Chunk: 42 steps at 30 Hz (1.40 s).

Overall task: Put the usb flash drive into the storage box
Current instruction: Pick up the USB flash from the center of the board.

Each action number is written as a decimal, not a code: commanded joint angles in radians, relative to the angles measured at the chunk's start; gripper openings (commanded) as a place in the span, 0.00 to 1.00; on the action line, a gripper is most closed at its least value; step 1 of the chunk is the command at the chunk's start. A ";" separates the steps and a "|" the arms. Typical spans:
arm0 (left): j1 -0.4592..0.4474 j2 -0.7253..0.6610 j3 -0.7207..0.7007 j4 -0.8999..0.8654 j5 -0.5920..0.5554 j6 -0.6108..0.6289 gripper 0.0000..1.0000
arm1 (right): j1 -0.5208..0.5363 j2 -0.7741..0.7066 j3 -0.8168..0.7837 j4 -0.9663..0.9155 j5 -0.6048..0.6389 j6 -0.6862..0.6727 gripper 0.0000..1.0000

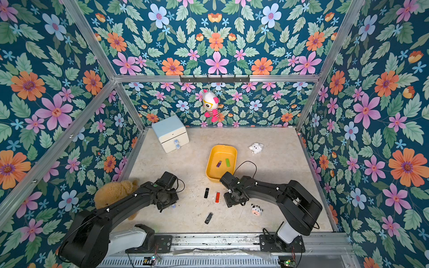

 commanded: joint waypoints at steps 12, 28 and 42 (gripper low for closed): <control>0.001 -0.008 0.029 -0.040 -0.021 0.028 0.00 | 0.038 0.049 0.007 -0.057 0.095 0.038 0.40; 0.001 0.002 0.060 -0.056 -0.027 0.046 0.00 | 0.084 0.116 0.017 -0.077 0.129 0.062 0.23; 0.002 0.037 0.167 -0.100 -0.038 0.096 0.00 | 0.085 -0.007 0.042 -0.135 0.127 0.077 0.00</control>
